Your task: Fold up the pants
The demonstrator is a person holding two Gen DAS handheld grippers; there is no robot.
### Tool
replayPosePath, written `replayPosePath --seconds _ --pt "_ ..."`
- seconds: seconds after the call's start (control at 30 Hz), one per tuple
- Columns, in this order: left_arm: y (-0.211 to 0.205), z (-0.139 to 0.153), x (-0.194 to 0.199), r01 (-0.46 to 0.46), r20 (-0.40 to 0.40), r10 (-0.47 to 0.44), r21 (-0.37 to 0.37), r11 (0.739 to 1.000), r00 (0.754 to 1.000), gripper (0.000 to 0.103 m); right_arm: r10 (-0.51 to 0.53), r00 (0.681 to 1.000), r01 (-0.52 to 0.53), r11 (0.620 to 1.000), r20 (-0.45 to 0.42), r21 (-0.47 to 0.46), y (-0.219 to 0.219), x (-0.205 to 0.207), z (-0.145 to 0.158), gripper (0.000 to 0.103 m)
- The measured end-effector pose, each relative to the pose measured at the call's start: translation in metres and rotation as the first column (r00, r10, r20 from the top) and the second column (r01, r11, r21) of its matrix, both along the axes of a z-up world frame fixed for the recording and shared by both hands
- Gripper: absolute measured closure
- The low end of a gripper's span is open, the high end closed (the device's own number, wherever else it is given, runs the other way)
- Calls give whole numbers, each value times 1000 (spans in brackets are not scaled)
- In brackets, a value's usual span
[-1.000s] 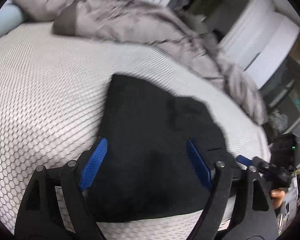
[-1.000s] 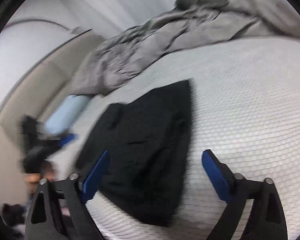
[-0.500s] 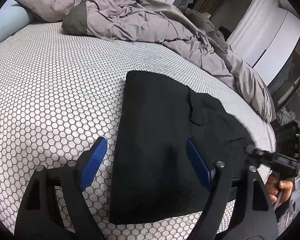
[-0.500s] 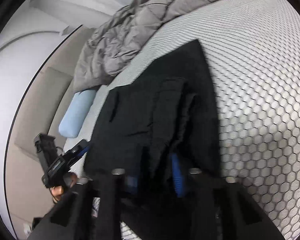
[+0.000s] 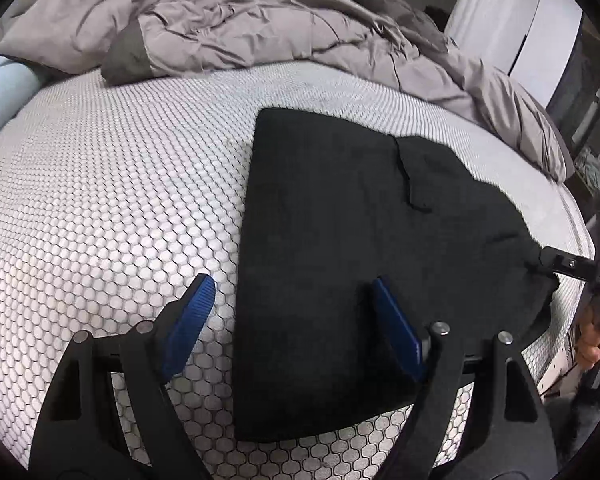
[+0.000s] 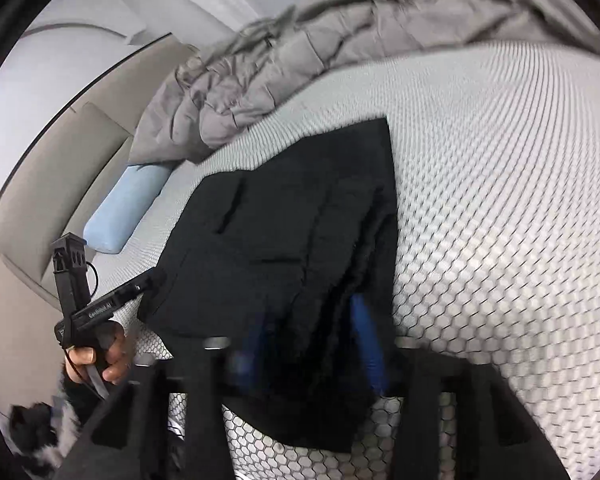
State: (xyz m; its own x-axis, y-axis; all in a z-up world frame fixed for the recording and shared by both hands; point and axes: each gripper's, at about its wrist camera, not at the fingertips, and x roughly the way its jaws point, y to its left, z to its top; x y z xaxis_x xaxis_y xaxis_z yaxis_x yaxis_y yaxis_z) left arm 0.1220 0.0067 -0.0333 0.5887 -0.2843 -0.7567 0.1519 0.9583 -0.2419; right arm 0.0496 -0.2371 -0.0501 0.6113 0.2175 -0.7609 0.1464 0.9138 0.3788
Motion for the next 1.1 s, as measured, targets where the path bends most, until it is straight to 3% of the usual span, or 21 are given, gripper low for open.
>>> replayPosePath --seconds 0.07,0.13,0.17,0.23,0.27,0.33,0.4,0.47,0.57,0.67,0.83,0.9,0.93,0.97,1.1 --pt "4 -7 4 -5 -47 2 -57 998 999 25 -13 999 15 999 -41 52 -8 3 -13 48" --pt "8 -11 6 -7 -81 -3 -122 993 997 31 -19 998 24 996 -67 85 -14 10 -24 48" --pt "10 -11 6 1 -91 -15 -155 988 996 38 -15 998 21 996 -64 90 -14 12 -25 59" --pt "8 -8 1 15 -81 -29 -161 987 996 38 18 999 -16 998 -28 65 -8 23 -20 79" --pt "4 -7 -2 39 -80 -52 -150 988 995 38 24 1000 -23 999 -15 45 -7 30 -18 80" --pt "-1 -6 -9 72 -85 -85 -146 987 993 38 14 1000 -15 999 -25 -40 -6 42 -15 80" --pt "-6 -3 -18 78 -61 -84 -95 992 995 38 -13 999 9 996 -41 -94 -10 43 -16 71" --pt "-6 2 -24 81 -28 -82 -56 995 996 38 -37 998 35 998 -41 -51 -16 33 -13 65" --pt "-1 10 -28 61 8 -61 -62 996 998 38 -35 999 36 998 19 -43 -18 9 5 60" --pt "2 14 -30 53 19 -52 -76 996 998 38 6 998 -12 996 60 93 -23 -7 11 60" --pt "-6 13 -26 58 20 -57 -45 997 998 38 5 1000 -3 989 -11 148 -26 7 -9 61" --pt "-6 12 -24 54 17 -53 -44 998 998 38 9 1000 -5 989 -23 150 -23 15 -14 73" --pt "-5 12 -24 52 17 -51 -51 997 999 38 21 1000 -19 993 -21 115 -19 16 -11 88" --pt "-4 13 -24 50 16 -49 -59 997 999 38 28 1000 -28 995 -8 96 -16 13 -5 95" --pt "-7 16 -26 56 34 -54 -50 997 998 38 64 997 -66 997 47 47 -8 -14 16 97"
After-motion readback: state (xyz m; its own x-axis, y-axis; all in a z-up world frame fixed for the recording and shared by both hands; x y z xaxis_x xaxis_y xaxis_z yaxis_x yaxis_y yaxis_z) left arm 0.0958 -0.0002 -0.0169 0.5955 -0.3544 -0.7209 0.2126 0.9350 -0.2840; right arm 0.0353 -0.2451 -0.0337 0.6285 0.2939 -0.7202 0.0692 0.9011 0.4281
